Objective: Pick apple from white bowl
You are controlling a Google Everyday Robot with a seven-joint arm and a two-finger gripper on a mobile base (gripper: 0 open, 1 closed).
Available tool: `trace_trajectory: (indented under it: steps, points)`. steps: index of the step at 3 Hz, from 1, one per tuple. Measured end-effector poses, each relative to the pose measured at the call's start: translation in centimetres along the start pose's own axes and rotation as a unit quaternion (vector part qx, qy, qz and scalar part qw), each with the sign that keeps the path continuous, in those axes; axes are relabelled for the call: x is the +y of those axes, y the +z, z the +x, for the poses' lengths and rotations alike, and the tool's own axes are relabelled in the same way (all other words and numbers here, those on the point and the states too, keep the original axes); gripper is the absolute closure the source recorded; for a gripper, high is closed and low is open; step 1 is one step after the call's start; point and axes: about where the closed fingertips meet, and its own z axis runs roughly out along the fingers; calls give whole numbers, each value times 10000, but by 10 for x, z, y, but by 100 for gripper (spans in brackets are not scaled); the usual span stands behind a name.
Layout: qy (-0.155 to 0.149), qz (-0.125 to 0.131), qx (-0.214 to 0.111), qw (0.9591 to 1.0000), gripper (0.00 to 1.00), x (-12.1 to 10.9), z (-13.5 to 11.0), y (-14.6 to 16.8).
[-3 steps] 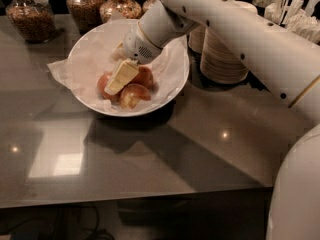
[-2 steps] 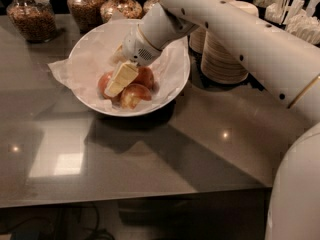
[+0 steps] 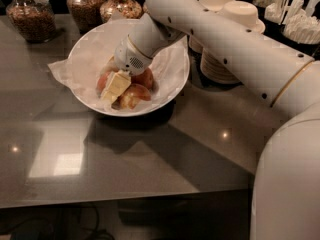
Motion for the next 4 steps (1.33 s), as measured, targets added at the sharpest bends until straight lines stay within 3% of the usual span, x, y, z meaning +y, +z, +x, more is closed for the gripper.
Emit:
trace_trajectory:
  steps: [1, 3, 4]
  points:
    - [11, -108, 21, 9999, 44, 1, 1, 6]
    - [-6, -127, -28, 9999, 87, 1, 1, 7]
    - [-199, -116, -555, 9982, 100, 3, -8, -9]
